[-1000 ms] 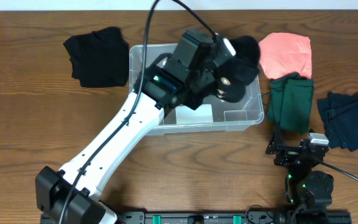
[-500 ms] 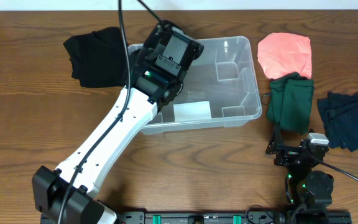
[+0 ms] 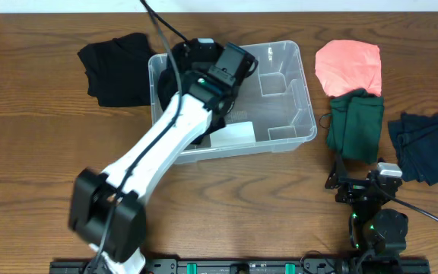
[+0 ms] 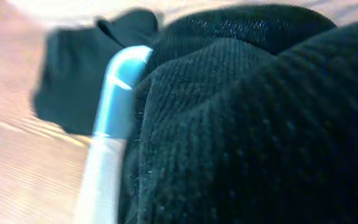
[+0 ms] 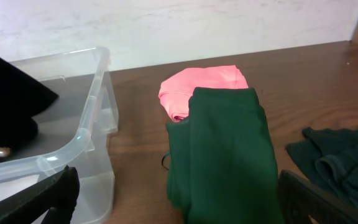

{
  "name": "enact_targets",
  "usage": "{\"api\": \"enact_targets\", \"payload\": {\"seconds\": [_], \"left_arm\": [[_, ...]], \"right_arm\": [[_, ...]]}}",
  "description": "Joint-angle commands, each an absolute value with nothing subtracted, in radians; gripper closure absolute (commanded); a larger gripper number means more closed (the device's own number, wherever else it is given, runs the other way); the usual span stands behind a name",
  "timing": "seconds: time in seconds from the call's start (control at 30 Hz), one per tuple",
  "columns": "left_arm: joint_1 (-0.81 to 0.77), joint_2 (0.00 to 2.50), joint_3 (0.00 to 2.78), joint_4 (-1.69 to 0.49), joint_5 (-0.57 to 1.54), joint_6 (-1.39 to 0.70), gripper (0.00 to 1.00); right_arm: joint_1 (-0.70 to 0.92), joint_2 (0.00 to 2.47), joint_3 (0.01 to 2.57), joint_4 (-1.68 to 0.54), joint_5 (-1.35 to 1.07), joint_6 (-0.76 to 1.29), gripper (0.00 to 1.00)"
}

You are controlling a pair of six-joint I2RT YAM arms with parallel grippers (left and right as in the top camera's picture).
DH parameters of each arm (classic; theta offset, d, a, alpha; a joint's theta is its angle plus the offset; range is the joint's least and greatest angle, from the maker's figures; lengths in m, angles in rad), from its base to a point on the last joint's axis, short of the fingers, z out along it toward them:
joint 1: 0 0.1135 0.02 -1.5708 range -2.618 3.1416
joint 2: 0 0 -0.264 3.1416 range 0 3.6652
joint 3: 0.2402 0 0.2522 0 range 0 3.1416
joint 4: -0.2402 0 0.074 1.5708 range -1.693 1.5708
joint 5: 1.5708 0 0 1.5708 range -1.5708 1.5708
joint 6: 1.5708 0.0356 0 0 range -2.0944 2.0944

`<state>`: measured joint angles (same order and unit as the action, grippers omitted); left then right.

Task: Pack container

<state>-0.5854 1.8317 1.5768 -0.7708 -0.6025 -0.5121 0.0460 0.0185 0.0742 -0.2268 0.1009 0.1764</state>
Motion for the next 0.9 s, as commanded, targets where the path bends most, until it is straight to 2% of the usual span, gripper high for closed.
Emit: {"api": "enact_targets", "payload": {"seconds": [0.0, 0.23, 0.5, 0.87], "left_arm": [[-0.581, 1.898, 1.606, -0.716, -0.538, -0.68, 0.94], [-0.593, 1.962, 1.606, -0.577, -0.313, -0.678, 0.94], [-0.598, 1.913, 1.609, -0.597, -0.315, -0.524, 0.94], [-0.598, 1.707, 1.609, -0.775, -0.385, -0.389, 0.94]], "right_arm": [[0.035, 0.013, 0.071, -0.228, 0.097, 0.186, 0.01], [0.035, 0.013, 0.071, -0.228, 0.097, 0.186, 0.01], [0.035, 0.013, 0.071, -0.228, 0.097, 0.186, 0.01], [0.035, 0.013, 0.071, -0.228, 0.097, 0.186, 0.01]]}}
